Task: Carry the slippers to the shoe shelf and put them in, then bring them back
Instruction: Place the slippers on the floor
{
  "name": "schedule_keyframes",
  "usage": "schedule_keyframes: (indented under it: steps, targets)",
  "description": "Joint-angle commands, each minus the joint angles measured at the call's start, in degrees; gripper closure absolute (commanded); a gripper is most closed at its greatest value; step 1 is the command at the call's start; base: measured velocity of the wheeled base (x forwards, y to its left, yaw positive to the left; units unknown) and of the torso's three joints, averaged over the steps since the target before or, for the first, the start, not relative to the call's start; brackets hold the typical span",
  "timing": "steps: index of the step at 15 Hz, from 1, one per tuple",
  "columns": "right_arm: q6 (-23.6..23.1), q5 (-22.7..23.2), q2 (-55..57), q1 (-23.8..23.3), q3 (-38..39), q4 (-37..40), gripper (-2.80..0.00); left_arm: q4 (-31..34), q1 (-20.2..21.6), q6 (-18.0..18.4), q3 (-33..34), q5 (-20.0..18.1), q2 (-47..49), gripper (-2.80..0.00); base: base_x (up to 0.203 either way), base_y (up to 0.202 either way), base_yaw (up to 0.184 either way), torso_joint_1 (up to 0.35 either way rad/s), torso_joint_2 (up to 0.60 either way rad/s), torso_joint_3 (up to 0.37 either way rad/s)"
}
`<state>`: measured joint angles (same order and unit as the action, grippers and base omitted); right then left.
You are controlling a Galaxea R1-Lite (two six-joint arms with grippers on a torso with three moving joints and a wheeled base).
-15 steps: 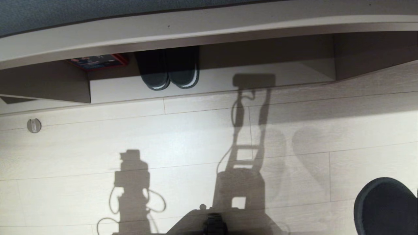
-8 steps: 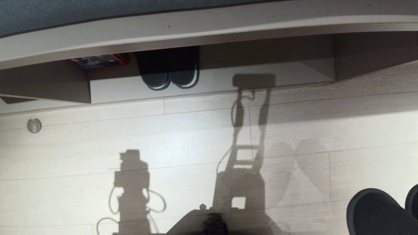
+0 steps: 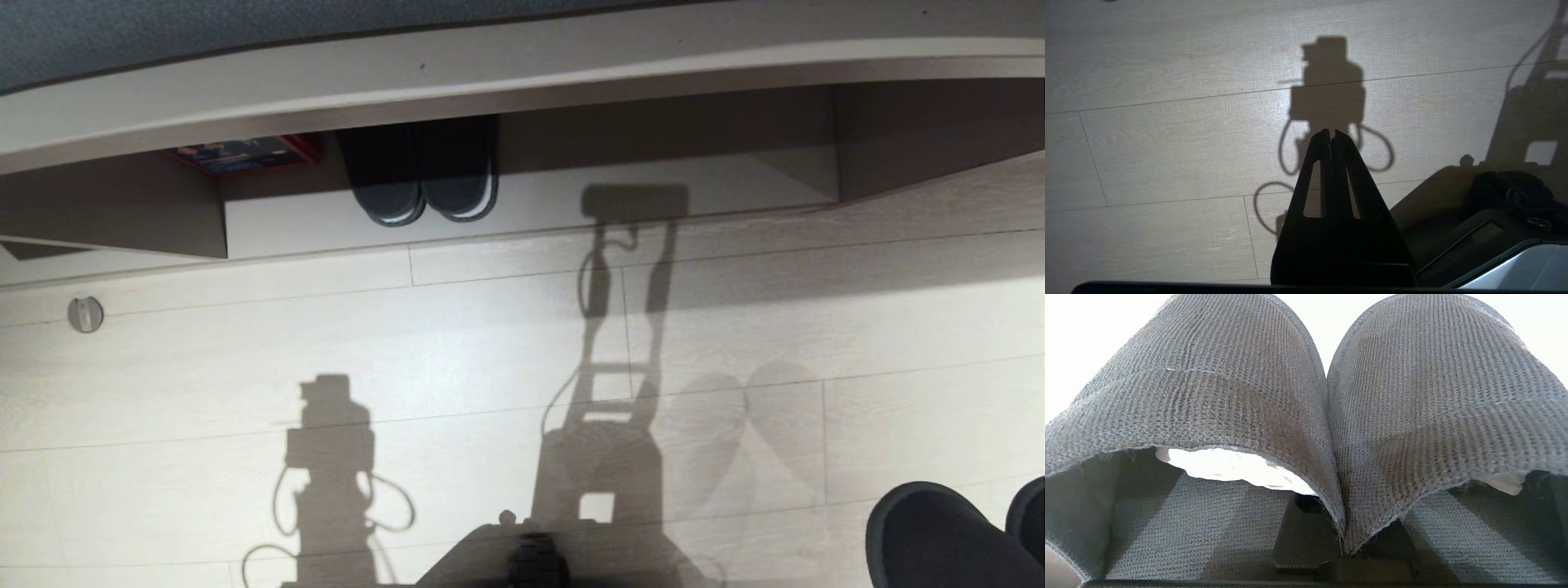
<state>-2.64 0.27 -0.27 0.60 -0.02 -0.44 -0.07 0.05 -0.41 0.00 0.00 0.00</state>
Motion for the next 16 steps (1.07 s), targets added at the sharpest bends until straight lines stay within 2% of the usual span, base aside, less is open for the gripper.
schedule_keyframes:
  steps: [1,8,16]
  targets:
    - [-0.1,0.1,0.3,0.0,0.0,0.2,0.00,0.0,0.0,0.0,0.0,0.0,0.0,0.00,0.000,0.000,0.000,0.000,0.00,0.000]
    - [-0.1,-0.1,0.3,0.0,0.0,0.2,0.00,0.0,0.0,-0.1,0.0,0.0,0.0,0.00,0.000,0.000,0.000,-0.001,0.00,0.005]
    - [0.2,-0.2,0.3,0.0,0.0,0.2,0.00,0.0,0.0,-0.1,0.0,0.0,0.0,0.00,0.000,0.000,0.000,0.001,0.00,0.186]
